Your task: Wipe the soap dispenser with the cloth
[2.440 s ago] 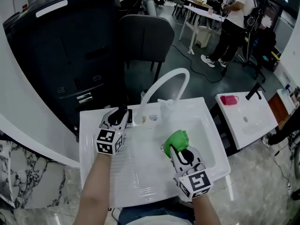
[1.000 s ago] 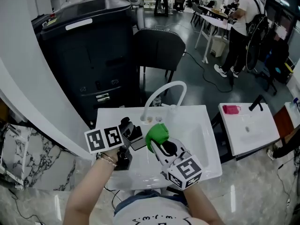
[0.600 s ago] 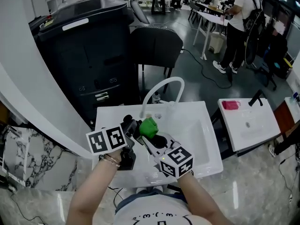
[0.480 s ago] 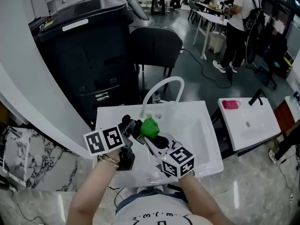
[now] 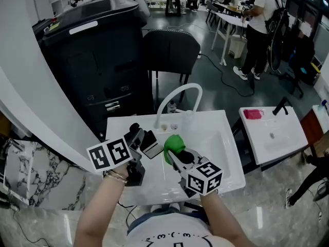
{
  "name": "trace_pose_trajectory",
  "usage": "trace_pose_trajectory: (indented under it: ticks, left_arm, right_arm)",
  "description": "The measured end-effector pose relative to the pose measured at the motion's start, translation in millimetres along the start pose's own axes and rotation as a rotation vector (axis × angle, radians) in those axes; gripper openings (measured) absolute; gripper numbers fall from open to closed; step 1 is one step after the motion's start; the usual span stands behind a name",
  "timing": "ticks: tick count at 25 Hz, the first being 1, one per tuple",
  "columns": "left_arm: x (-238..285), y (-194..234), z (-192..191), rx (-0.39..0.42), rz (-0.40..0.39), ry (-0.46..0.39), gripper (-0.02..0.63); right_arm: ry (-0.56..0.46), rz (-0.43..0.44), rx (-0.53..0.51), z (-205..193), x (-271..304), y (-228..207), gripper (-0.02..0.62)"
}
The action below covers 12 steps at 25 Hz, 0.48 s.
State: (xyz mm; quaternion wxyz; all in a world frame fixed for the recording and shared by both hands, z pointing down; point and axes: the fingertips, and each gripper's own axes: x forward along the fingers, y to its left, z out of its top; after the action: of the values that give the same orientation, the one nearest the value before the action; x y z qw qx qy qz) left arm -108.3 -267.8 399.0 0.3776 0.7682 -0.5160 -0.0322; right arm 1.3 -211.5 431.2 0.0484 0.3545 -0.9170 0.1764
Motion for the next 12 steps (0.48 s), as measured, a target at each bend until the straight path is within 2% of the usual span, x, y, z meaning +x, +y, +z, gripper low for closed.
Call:
trace_pose_trajectory:
  ticks: [3,7,12]
  left_arm:
    - [0.1,-2.6,1.1,0.018,0.005,-0.007,0.095]
    - [-1.5,-6.9,5.2,0.029,0.003,-0.011,0.095]
    - [-3.3,-11.2,7.2,0.044,0.016,-0.012,0.097]
  right_arm:
    - [-0.038,0.121,0.040,15.0,-4.1,25.2,0.049]
    - [-0.046,0.282,0.042,26.0,3.4,64.0,0.049]
    - [-0.014,0.328,0.001,21.0,25.9,84.5,0.049]
